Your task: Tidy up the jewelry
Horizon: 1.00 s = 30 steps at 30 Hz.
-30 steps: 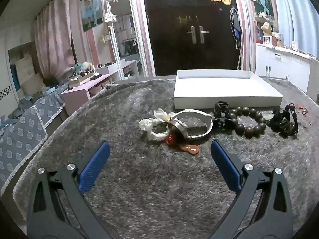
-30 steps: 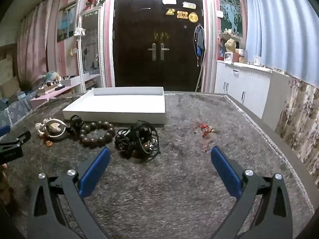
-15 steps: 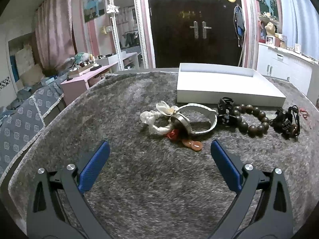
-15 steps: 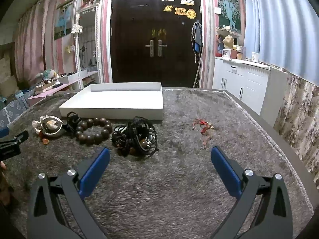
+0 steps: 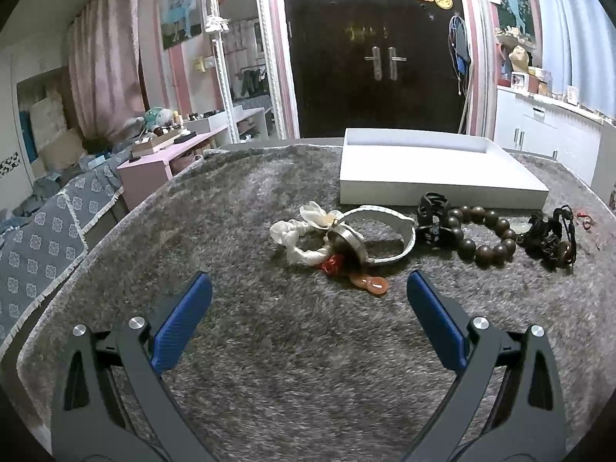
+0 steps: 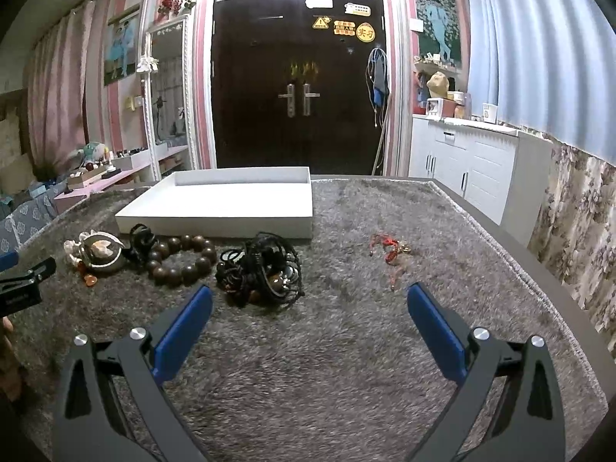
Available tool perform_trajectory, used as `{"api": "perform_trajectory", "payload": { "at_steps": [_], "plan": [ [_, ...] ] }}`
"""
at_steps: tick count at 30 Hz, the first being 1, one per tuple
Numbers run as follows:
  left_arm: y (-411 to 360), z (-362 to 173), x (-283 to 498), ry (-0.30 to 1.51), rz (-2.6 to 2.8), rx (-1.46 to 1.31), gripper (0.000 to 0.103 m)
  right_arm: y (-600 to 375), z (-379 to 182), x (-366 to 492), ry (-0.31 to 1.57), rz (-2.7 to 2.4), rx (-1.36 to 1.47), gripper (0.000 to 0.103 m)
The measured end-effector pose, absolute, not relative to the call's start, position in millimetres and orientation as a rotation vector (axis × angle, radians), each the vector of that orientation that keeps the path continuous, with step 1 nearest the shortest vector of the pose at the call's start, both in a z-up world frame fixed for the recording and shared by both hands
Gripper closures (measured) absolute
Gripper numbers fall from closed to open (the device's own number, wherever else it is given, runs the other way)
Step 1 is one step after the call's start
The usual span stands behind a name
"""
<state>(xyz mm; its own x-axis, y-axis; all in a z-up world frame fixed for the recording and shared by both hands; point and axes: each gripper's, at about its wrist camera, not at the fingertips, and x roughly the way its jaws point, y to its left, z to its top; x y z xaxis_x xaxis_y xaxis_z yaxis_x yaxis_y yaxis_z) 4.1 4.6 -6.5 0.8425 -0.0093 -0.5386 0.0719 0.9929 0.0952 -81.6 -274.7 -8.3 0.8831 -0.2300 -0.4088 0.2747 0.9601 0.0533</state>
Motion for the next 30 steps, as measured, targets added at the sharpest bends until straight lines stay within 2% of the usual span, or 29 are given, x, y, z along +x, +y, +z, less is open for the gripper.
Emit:
{"api": "perform_trajectory", "payload": {
  "at_steps": [30],
  "plan": [
    [8,-13,18,0.613,-0.06,0.08,0.003,-271,-7,-80,0.47,-0.298,0.082,0.002]
  ]
}}
